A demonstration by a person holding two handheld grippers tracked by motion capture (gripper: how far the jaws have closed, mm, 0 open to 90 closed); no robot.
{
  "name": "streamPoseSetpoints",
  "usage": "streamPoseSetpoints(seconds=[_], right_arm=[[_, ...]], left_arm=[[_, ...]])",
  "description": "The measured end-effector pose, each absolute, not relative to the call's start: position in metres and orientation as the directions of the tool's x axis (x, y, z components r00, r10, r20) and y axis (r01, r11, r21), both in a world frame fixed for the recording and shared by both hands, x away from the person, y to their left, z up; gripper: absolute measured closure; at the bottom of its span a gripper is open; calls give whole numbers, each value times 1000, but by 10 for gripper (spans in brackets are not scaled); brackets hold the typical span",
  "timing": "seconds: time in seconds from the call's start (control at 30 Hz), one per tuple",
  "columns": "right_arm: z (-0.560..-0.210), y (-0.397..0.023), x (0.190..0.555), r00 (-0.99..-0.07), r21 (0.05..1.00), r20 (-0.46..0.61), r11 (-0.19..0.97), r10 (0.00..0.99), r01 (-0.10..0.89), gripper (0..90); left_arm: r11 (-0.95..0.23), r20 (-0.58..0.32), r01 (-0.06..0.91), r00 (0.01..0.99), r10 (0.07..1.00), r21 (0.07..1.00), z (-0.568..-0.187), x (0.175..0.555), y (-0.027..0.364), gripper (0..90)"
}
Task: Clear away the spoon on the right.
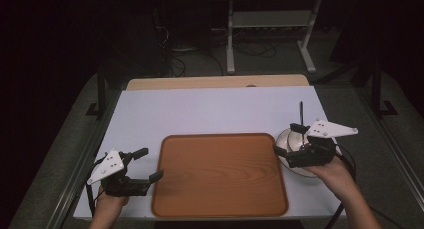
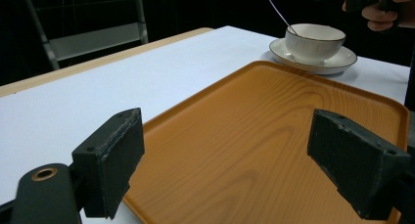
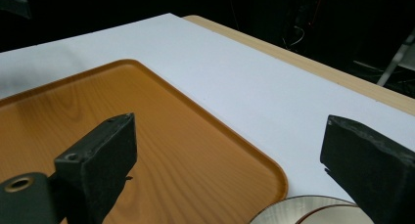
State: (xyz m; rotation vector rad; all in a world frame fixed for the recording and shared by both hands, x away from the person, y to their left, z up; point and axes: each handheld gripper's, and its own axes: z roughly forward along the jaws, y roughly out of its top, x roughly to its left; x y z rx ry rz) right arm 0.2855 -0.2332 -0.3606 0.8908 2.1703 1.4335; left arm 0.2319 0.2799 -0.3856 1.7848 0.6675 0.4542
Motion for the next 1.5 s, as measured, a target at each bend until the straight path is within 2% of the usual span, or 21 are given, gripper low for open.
streamPoseSetpoints(seconds=[0.43,0.57,0.97,1.1,1.17,1.2,1.23,1.5], right_arm=[[-349,-242,308,-719,909,26,282,694,306,62],[-350,-244,320,-719,901,24,298,694,317,107],[-365,-256,352,-690,855,113,284,715,434,172],[-369,-261,359,-662,843,102,289,743,453,312],[-371,-264,362,-651,838,103,287,752,464,366],[-371,-264,362,-651,838,103,287,752,464,366],[-373,-267,365,-639,834,108,280,762,475,444],[-376,-274,369,-579,817,100,265,809,513,749]], left_arm=[[-211,-33,221,761,648,952,-387,233,281,136],[-215,-31,219,767,641,952,-387,233,281,136],[-220,-31,223,765,643,950,-387,234,279,136],[-220,-33,224,768,640,950,-387,234,279,136],[-220,-33,223,770,637,950,-387,234,279,136],[-220,-33,223,770,637,950,-387,234,279,136],[-221,-32,223,771,637,950,-387,234,279,136],[-229,-26,217,776,631,949,-387,233,278,136]])
